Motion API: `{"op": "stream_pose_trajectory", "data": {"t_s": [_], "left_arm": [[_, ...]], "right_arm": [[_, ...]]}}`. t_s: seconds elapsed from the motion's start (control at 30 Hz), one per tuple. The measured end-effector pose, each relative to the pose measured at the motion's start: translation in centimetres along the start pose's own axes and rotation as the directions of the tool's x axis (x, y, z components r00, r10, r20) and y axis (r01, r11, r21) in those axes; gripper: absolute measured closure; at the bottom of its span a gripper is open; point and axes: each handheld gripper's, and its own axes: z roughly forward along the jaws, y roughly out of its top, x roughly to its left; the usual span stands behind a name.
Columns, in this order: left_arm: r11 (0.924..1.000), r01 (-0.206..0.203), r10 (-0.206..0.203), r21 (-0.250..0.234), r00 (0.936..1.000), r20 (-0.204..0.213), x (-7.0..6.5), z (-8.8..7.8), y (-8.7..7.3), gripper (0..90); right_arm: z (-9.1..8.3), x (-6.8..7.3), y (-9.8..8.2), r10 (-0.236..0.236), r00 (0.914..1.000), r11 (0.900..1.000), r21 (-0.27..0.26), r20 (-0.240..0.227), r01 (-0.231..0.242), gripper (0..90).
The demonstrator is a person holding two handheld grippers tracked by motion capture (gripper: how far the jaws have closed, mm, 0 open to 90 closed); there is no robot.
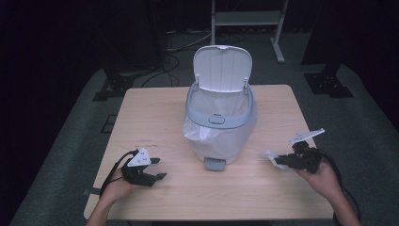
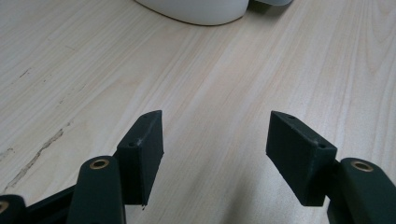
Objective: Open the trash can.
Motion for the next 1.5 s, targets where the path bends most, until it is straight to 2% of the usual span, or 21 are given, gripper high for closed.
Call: {"op": "stream_pose_trajectory", "data": {"t_s": [0.2, 0.5, 0.87, 1.13, 1.5], "left_arm": [[1.0000, -0.002, 0.002, -0.007, 1.0000, 0.001, 0.0, 0.0, -0.1, 34.0], [0.9998, 0.007, -0.008, -0.017, 0.9998, -0.017, 0.1, -0.2, -0.2, 32.3], [0.9997, 0.005, -0.006, -0.024, 0.9996, -0.026, 0.1, -0.2, -0.3, 31.4], [0.9997, 0.009, -0.010, -0.024, 0.9996, -0.027, 0.1, -0.2, -0.4, 30.0], [0.9998, 0.009, -0.009, -0.020, 0.9995, -0.031, 0.1, -0.2, -0.5, 28.9]], "right_arm": [[-1.2, 0.2, 0.4, 0.000, 0.9999, 1.000, -0.015, -0.012, 0.000, 83.1], [-3.9, 0.4, 1.7, 0.009, 0.9997, 0.999, -0.045, -0.021, -0.010, 83.1], [-6.9, 1.2, 3.6, -0.016, 0.9994, 0.995, -0.097, -0.031, 0.012, 83.1], [-8.5, 1.7, 5.0, -0.034, 0.9990, 0.993, -0.111, -0.030, 0.031, 83.1], [-10.3, 2.4, 7.0, -0.064, 0.9975, 0.993, -0.103, -0.028, 0.061, 83.0]]}}
